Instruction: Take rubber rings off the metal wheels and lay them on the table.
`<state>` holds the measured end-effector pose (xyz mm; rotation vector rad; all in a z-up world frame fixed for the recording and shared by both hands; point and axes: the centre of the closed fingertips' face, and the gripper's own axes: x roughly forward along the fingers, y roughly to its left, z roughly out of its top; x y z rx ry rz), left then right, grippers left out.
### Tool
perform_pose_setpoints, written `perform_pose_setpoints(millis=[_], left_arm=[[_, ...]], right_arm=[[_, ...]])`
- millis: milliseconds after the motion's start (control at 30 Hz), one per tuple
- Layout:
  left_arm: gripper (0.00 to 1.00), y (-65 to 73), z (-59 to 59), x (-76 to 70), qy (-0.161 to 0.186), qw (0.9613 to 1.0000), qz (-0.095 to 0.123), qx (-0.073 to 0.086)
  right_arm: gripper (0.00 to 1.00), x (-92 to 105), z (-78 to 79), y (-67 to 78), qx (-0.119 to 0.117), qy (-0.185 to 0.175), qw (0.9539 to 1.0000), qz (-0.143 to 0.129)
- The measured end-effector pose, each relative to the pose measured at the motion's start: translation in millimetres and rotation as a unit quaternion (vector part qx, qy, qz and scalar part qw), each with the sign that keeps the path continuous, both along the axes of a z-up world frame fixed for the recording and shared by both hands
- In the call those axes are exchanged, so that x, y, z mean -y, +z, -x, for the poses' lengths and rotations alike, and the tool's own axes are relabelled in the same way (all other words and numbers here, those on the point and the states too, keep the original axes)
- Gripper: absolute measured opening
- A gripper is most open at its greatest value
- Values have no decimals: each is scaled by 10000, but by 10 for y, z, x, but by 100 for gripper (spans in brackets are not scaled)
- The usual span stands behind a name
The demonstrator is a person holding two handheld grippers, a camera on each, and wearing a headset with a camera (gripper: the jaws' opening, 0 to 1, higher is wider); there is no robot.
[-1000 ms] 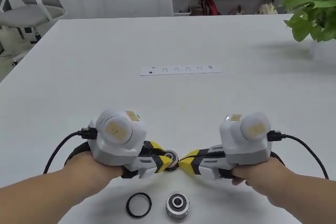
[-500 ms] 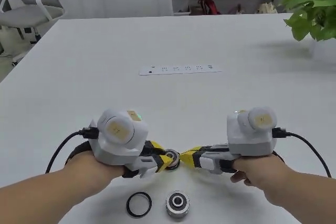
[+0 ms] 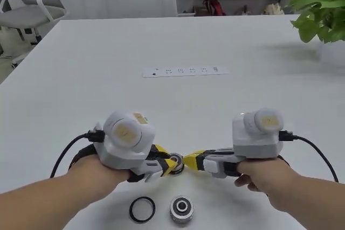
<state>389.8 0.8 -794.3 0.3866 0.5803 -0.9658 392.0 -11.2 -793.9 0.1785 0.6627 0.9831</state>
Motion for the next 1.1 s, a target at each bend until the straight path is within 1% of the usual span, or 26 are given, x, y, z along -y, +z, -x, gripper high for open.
perform_pose_setpoints(millis=[100,300,467,567,633,667,700,733,867,1000,1100], left_arm=[[12,-8,0,-2,-3,10000,-6,-6],[11,-12,3,-2,-34,10000,-25,33],[11,-10,1,-2,-43,10000,-37,41],[11,-10,1,-2,-50,10000,-35,44],[11,-9,1,-2,-51,10000,-34,49],[11,-10,0,-3,-49,10000,-31,51],[11,-7,-1,-3,-40,10000,-20,49],[11,-6,-1,-2,-36,10000,-14,49],[11,0,1,-2,-15,10000,-8,50],[12,6,3,-5,-11,10000,24,64],[12,7,1,-4,-7,10000,27,66]], right_arm=[[0,-16,8,5,4,25,10000,8],[0,-43,26,25,6,81,10000,-24],[0,-64,40,43,-2,121,9999,-90],[0,-92,56,62,0,152,9998,-158],[0,-135,80,98,-9,215,9994,-273],[0,-176,95,141,19,288,9988,-389],[0,-149,83,124,29,248,9993,-287],[0,-144,82,120,28,261,9993,-281],[0,-104,78,111,-15,228,9992,-317],[0,-126,122,140,-110,236,9984,-492],[0,-117,130,139,-158,219,9981,-560]])
